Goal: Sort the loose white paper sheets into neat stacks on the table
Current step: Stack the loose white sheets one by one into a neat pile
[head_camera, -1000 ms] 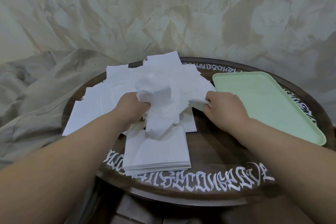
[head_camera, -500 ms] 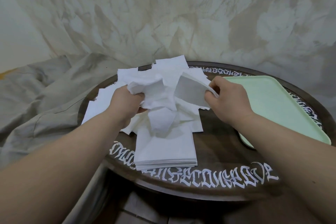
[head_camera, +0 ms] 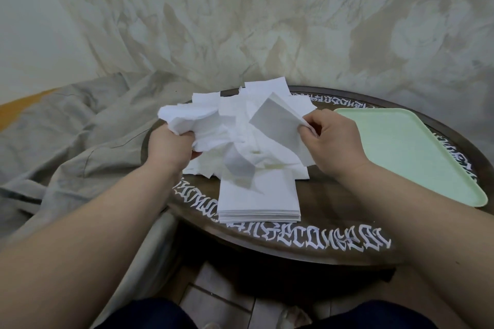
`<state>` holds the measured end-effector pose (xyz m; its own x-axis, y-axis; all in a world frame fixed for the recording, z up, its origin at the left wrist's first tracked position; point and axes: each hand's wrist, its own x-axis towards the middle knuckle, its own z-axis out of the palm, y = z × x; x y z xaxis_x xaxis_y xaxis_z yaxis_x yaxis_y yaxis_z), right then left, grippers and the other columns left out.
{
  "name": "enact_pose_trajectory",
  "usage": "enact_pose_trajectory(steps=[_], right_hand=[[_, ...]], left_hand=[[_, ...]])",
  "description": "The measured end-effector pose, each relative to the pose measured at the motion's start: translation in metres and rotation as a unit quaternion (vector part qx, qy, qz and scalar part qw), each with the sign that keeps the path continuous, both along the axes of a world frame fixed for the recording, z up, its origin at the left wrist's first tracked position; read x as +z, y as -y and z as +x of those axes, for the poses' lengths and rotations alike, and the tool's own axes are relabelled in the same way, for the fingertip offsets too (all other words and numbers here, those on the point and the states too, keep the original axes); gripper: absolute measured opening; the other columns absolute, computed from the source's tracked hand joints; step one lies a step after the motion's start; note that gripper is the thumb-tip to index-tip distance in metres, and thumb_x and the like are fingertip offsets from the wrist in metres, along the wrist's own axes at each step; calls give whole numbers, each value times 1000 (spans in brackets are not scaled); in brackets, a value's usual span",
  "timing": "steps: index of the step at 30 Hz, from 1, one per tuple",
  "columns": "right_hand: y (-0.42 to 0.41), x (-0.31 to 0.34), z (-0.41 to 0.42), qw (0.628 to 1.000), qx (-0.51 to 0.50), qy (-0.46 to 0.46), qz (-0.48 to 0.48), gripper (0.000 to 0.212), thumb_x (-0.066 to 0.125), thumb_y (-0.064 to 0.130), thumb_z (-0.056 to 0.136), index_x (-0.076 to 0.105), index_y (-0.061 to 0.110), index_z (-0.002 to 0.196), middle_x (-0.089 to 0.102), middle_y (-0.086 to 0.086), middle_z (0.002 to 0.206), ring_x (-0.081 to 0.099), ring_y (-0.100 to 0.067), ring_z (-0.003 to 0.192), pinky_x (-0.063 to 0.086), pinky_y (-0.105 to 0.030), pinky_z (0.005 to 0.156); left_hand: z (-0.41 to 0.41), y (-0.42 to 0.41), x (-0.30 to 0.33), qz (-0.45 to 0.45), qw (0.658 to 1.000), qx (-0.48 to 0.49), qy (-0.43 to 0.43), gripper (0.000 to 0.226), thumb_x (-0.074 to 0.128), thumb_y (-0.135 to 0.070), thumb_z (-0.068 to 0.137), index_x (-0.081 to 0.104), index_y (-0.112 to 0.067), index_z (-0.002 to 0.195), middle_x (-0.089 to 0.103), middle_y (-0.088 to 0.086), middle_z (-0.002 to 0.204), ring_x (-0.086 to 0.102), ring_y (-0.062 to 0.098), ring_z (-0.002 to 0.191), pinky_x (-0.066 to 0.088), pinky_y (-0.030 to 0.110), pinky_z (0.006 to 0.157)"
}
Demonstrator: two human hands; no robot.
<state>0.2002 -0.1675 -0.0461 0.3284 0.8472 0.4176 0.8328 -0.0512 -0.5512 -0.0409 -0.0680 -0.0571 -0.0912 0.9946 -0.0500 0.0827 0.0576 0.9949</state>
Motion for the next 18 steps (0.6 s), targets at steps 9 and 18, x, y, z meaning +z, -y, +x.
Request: enact_pose_trajectory(steps=[9, 18], right_hand=[[19, -16, -21, 996, -31, -72, -41, 13, 53, 22, 89, 58, 13, 80, 59, 1, 70, 51, -23, 70, 35, -30, 60], [7, -36, -54, 973, 121, -125, -151, 3, 52, 22, 92, 55, 21, 91, 63, 6, 84, 56, -14, 74, 41, -25, 62]], left_hand=[[-1, 27, -23, -71, 997, -10, 25, 27, 47, -3, 91, 55, -12, 115, 60, 10, 111, 61, 21, 82, 54, 23, 48], [13, 43, -32, -110, 984, -126, -61, 33, 53, -18, 95, 49, -13, 127, 60, 12, 118, 65, 33, 94, 57, 39, 65]])
